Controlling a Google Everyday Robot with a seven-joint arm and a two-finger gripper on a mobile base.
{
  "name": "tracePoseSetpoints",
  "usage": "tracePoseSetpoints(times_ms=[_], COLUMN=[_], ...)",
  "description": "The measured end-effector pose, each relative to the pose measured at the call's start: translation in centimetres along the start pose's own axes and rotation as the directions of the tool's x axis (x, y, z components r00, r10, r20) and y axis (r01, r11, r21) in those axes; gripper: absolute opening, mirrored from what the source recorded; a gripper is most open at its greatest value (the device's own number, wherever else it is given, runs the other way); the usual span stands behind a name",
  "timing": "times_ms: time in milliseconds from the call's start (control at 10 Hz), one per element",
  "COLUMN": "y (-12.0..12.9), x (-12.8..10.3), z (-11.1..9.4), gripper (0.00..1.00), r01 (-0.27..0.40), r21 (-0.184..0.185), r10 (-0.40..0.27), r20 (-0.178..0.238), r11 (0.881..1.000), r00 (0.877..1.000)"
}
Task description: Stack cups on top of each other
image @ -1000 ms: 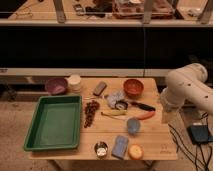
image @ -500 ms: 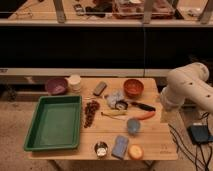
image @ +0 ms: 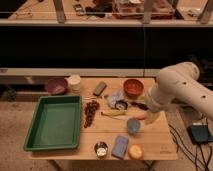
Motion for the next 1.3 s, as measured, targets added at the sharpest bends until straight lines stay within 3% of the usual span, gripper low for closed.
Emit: tracePoseSetpoints(times_ms=[100,200,500,800,1000,1100,1300], y=[0.2,0.2,0.3,1.4,2.6,3.6,4.7], x=[-2.9,-4.6,-6.0,-3.4,0.4,2.3,3.5], z=[0.9,1.6,3.1,4.0,4.5,5.6,8.2], gripper=[0.65,0.65,0.65,0.65,0.65,0.65,0.65], r01=[0.064,0.083,0.078,0.048,0.02,0.01,0.016], r21=[-0.007,-0.014,-0.041,-0.065,-0.078,-0.09,-0.102], r10=[-0.064,-0.083,-0.077,-0.047,-0.018,-0.008,-0.013], r20=[0.001,0.001,0.012,0.022,0.025,0.024,0.035], r11=[0.998,0.996,0.996,0.997,0.997,0.996,0.995], r00=[0.998,0.997,0.997,0.999,1.0,1.0,0.999])
